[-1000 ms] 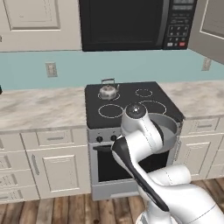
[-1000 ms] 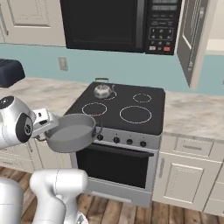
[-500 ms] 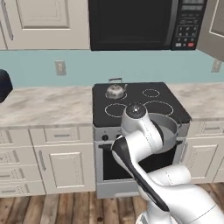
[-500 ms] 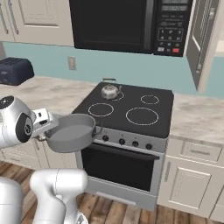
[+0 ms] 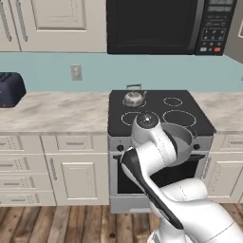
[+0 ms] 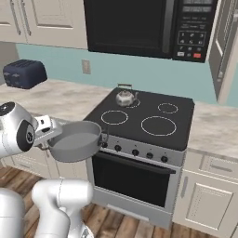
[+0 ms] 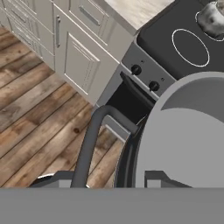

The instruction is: Pick the kettle from the cabinet and place it on a stove burner. Then pick the pot from the counter and place it on another stove burner. Finally, turn both burners on.

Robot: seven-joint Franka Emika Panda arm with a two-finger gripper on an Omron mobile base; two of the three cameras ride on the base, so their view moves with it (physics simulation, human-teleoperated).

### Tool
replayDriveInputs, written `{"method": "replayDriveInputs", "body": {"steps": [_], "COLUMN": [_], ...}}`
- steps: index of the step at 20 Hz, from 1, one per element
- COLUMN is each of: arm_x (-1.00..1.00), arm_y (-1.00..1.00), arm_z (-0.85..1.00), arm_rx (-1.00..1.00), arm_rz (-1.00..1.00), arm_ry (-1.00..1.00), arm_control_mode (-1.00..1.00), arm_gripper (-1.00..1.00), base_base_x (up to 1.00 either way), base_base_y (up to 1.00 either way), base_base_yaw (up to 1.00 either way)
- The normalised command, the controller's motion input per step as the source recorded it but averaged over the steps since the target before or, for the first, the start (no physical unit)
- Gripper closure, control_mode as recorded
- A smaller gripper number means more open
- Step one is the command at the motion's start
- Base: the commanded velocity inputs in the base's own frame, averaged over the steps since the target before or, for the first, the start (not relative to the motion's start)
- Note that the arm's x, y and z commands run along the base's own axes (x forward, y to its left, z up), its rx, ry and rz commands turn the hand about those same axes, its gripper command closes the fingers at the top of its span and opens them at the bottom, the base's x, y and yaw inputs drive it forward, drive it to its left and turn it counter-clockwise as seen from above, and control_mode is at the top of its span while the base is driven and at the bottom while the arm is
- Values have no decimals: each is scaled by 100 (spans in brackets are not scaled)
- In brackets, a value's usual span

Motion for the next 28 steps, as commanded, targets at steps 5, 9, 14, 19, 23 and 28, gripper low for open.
{"method": "replayDriveInputs", "body": {"steps": [5, 9, 14, 19, 23, 28], "arm_x": [0, 0, 0, 0, 0, 0], "arm_y": [0, 0, 0, 0, 0, 0], "arm_z": [0, 0, 0, 0, 0, 0], "arm_rx": [0, 0, 0, 0, 0, 0], "arm_rz": [0, 0, 0, 0, 0, 0], "arm_ry": [0, 0, 0, 0, 0, 0], "arm_control_mode": [100, 100, 100, 100, 100, 100], "arm_gripper": [100, 100, 100, 100, 100, 100], "base_base_x": [15, 22, 39, 54, 42, 18], "base_base_y": [-49, -50, -43, -38, -39, -46], "base_base_yaw": [11, 10, 10, 15, 14, 13]}}
